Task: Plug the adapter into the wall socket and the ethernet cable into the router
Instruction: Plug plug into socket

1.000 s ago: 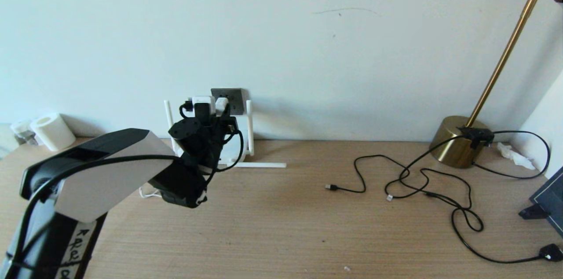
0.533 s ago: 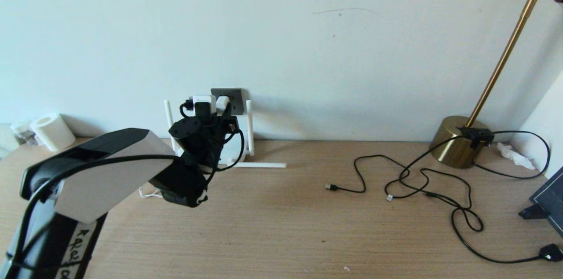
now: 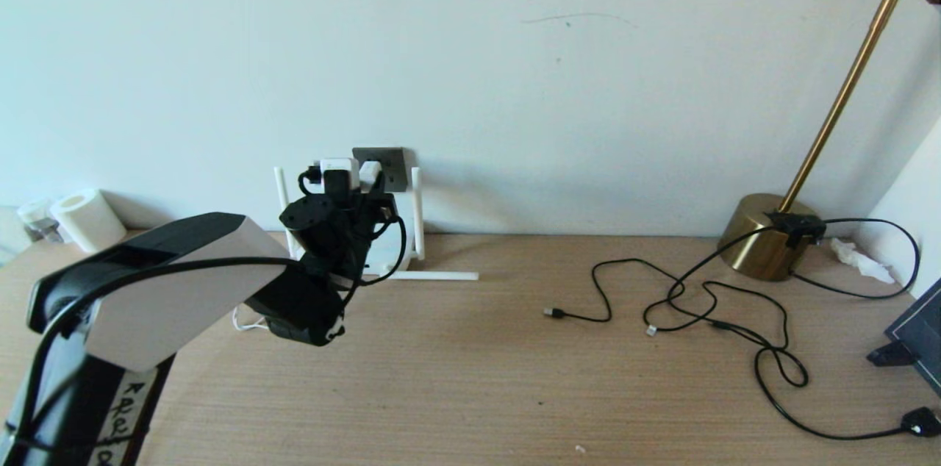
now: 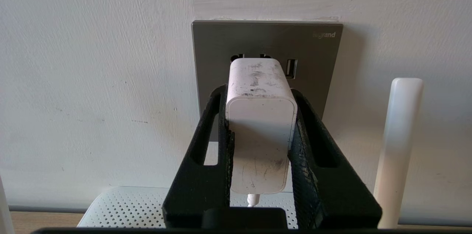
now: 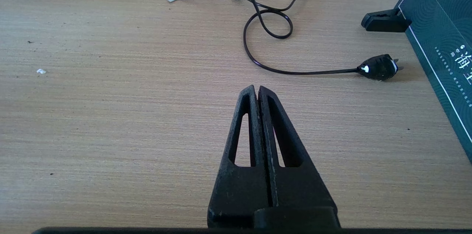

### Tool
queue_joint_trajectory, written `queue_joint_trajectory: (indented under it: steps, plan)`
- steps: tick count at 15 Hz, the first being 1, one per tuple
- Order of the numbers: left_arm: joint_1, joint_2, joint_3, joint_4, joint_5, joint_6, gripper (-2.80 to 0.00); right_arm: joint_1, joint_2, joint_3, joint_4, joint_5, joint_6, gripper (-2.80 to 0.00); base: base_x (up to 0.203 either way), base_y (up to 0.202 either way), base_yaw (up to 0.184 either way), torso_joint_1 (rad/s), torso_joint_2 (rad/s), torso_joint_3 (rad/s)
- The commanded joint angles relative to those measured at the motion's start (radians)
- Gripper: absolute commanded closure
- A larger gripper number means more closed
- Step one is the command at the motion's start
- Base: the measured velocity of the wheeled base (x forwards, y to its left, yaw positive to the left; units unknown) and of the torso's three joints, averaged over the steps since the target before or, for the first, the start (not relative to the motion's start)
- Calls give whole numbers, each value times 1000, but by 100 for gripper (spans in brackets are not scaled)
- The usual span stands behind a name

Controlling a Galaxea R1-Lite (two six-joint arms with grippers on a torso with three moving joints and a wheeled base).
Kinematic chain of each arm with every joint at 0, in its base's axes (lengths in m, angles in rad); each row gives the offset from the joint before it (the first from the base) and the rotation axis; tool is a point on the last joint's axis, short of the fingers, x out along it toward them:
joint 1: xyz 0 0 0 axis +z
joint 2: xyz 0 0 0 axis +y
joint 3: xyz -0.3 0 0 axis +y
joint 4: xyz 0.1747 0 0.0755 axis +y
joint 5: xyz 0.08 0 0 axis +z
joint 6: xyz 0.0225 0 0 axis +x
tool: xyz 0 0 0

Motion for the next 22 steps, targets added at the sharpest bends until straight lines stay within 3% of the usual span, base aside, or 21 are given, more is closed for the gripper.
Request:
queue_joint_trajectory:
  steps: [1, 22]
  plan:
    - [0, -5, 0, -4, 1, 1, 0, 0, 0, 0, 1, 0, 0, 0, 0, 0, 0, 0, 0, 0]
    - [23, -19, 2, 50, 2, 2, 0, 0, 0, -1, 1, 0, 1, 0, 0, 0, 0, 0, 0, 0]
